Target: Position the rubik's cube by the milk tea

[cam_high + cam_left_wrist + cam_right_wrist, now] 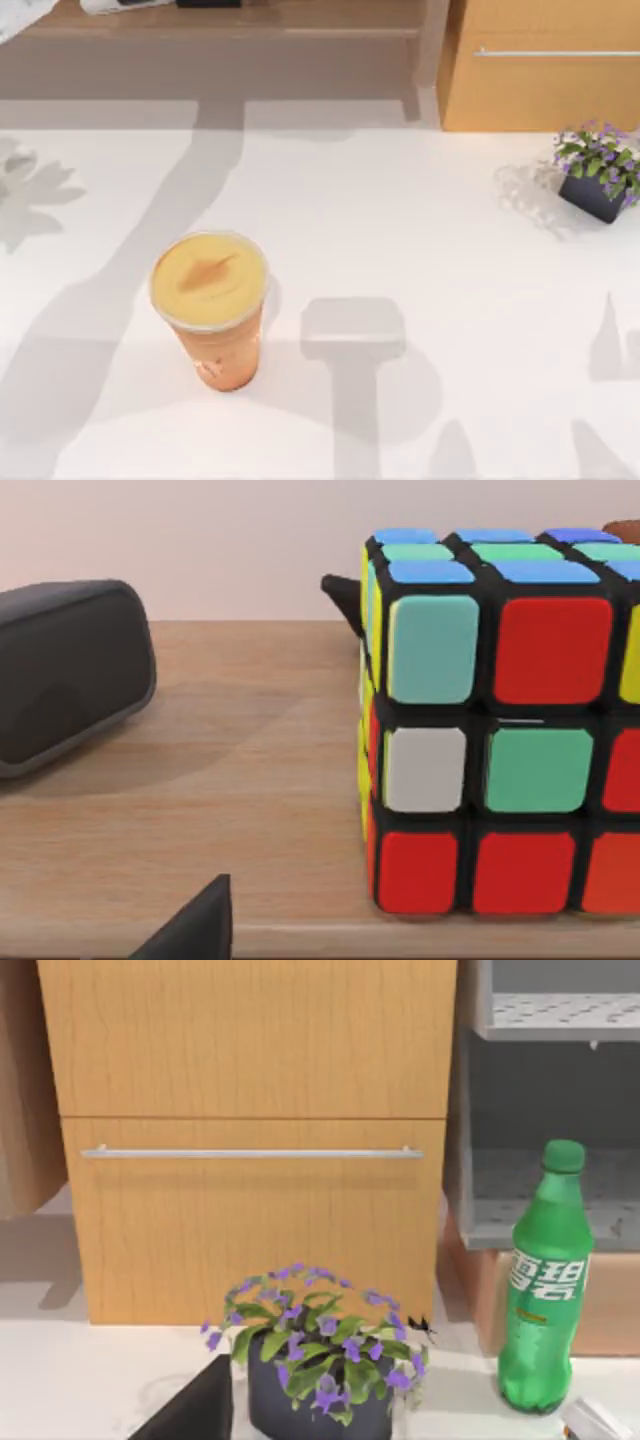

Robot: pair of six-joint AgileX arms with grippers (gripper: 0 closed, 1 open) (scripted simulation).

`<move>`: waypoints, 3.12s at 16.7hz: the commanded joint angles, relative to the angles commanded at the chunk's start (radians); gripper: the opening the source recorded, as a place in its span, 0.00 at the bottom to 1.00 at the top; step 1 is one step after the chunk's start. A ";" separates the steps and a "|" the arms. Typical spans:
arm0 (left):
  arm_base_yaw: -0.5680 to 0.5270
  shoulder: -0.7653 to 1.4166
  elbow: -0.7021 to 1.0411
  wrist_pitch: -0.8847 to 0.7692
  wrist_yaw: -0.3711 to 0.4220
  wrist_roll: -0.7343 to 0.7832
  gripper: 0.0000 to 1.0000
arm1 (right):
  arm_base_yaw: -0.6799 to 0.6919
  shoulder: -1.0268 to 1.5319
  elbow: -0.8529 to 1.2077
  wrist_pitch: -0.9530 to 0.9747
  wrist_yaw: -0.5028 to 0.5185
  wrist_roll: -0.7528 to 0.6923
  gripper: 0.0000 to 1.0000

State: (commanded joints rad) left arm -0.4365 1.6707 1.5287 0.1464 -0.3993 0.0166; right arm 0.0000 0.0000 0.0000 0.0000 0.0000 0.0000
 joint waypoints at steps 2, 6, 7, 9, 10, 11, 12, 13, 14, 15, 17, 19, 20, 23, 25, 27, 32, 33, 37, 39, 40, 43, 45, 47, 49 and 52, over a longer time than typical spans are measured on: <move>-0.010 0.037 0.036 0.004 -0.010 0.000 1.00 | 0.000 0.000 0.000 0.000 0.000 0.000 1.00; -0.012 0.041 0.040 0.004 -0.011 0.000 1.00 | 0.000 0.000 0.000 0.000 0.000 0.000 1.00; -0.007 0.038 0.035 0.003 -0.009 0.000 1.00 | 0.000 0.000 0.000 0.000 0.000 0.000 1.00; -0.005 0.050 0.051 0.000 -0.004 0.000 1.00 | 0.000 0.000 0.000 0.000 0.000 0.000 1.00; -0.002 0.068 0.074 -0.004 0.000 0.000 1.00 | 0.000 0.000 0.000 0.000 0.000 0.000 1.00; 0.002 0.092 0.104 -0.009 0.004 0.000 1.00 | 0.000 0.000 0.000 0.000 0.000 0.000 1.00; 0.007 0.119 0.136 -0.015 0.009 0.000 1.00 | 0.000 0.000 0.000 0.000 0.000 0.000 1.00; 0.012 0.147 0.171 -0.022 0.015 0.000 1.00 | 0.000 0.000 0.000 0.000 0.000 0.000 1.00; 0.019 0.175 0.207 -0.030 0.022 0.000 1.00 | 0.000 0.000 0.000 0.000 0.000 0.000 1.00; 0.026 0.201 0.241 -0.038 0.029 0.000 1.00 | 0.000 0.000 0.000 0.000 0.000 0.000 1.00; 0.038 0.245 0.299 -0.052 0.042 -0.001 1.00 | 0.000 0.000 0.000 0.000 0.000 0.000 1.00; 0.042 0.266 0.324 -0.057 0.047 -0.001 1.00 | 0.000 0.000 0.000 0.000 0.000 0.000 1.00; 0.042 0.266 0.325 -0.057 0.047 -0.001 1.00 | 0.000 0.000 0.000 0.000 0.000 0.000 1.00; 0.042 0.266 0.325 -0.057 0.047 -0.001 0.92 | 0.000 0.000 0.000 0.000 0.000 0.000 1.00; 0.042 0.266 0.325 -0.057 0.047 -0.001 0.77 | 0.000 0.000 0.000 0.000 0.000 0.000 1.00; 0.042 0.266 0.325 -0.057 0.047 -0.001 0.62 | 0.000 0.000 0.000 0.000 0.000 0.000 1.00; 0.042 0.266 0.325 -0.057 0.047 -0.001 0.25 | 0.000 0.000 0.000 0.000 0.000 0.000 1.00; 0.042 0.266 0.325 -0.057 0.047 -0.001 0.17 | 0.000 0.000 0.000 0.000 0.000 0.000 1.00; 0.042 0.266 0.325 -0.057 0.047 -0.001 0.00 | 0.000 0.000 0.000 0.000 0.000 0.000 1.00; 0.042 0.266 0.325 -0.057 0.047 -0.001 0.00 | 0.000 0.000 0.000 0.000 0.000 0.000 1.00; 0.042 0.266 0.325 -0.057 0.047 -0.001 0.00 | 0.000 0.000 0.000 0.000 0.000 0.000 1.00; 0.042 0.266 0.325 -0.057 0.047 -0.001 0.00 | 0.000 0.000 0.000 0.000 0.000 0.000 1.00; 0.040 0.264 0.325 -0.058 0.046 0.001 0.00 | 0.000 0.000 0.000 0.000 0.000 0.000 1.00; 0.038 0.261 0.328 -0.068 0.038 0.000 0.00 | 0.000 0.000 0.000 0.000 0.000 0.000 1.00; 0.036 0.261 0.344 -0.085 0.029 0.000 0.00 | 0.000 0.000 0.000 0.000 0.000 0.000 1.00; 0.039 0.272 0.374 -0.100 0.045 0.001 0.00 | 0.000 0.000 0.000 0.000 0.000 0.000 1.00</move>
State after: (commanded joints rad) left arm -0.3976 1.9424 1.9031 0.0463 -0.3544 0.0172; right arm 0.0000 0.0000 0.0000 0.0000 0.0000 0.0000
